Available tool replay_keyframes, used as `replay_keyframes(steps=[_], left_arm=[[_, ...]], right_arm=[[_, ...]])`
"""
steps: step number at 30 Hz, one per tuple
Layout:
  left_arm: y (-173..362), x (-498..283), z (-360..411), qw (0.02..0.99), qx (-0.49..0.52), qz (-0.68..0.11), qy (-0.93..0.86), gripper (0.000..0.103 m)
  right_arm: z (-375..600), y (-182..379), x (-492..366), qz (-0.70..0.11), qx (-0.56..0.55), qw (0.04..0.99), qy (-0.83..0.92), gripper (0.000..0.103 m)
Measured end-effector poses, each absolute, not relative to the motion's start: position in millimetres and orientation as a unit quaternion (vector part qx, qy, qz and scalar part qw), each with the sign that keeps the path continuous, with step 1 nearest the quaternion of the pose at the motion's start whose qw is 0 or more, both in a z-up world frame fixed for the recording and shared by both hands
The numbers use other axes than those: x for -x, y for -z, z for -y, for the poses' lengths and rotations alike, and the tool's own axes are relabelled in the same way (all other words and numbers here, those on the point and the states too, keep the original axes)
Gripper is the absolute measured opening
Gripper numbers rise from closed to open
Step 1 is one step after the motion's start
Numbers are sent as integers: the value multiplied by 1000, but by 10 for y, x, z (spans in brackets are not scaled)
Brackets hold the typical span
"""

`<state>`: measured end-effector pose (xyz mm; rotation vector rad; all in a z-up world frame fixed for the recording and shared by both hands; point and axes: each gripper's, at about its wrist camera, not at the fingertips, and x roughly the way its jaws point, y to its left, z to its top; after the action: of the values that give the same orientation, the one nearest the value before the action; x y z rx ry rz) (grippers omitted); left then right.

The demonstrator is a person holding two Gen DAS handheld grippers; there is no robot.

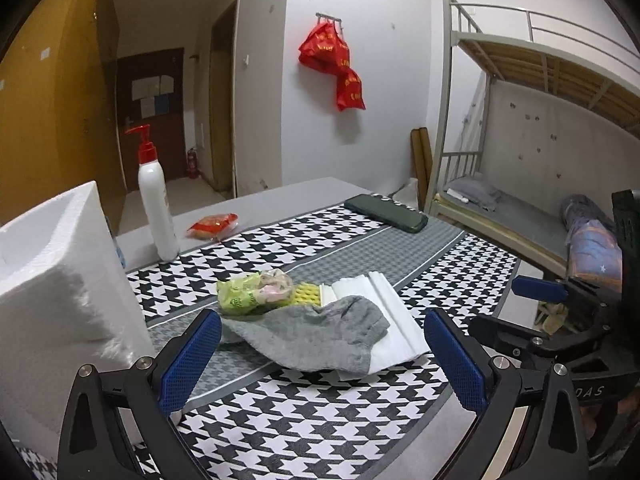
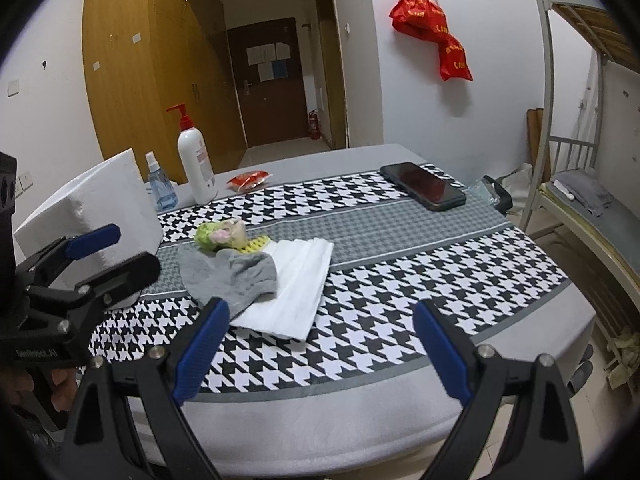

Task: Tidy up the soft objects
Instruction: 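Reach left gripper to the grey sock while right gripper approaches the white cloth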

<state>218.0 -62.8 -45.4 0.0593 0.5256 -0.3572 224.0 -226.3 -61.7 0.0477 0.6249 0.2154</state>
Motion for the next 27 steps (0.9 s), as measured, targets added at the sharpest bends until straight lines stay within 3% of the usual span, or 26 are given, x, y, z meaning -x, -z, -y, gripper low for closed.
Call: replay_keyframes(steps=[12,18,27], left_arm=[[576,-2438,693,942,-46,-287,165,99],[671,-2607,663,933,-35,-317,166,93],[874,-2774,639,918,-34,-363,156,73]], right_arm=[[2264,729,-2443,-319,-20,941,-110,95],[2292,802,-2521,-328,-22,939,-106,95],[2278,879,-2633,-341,-21,934,-106,95]])
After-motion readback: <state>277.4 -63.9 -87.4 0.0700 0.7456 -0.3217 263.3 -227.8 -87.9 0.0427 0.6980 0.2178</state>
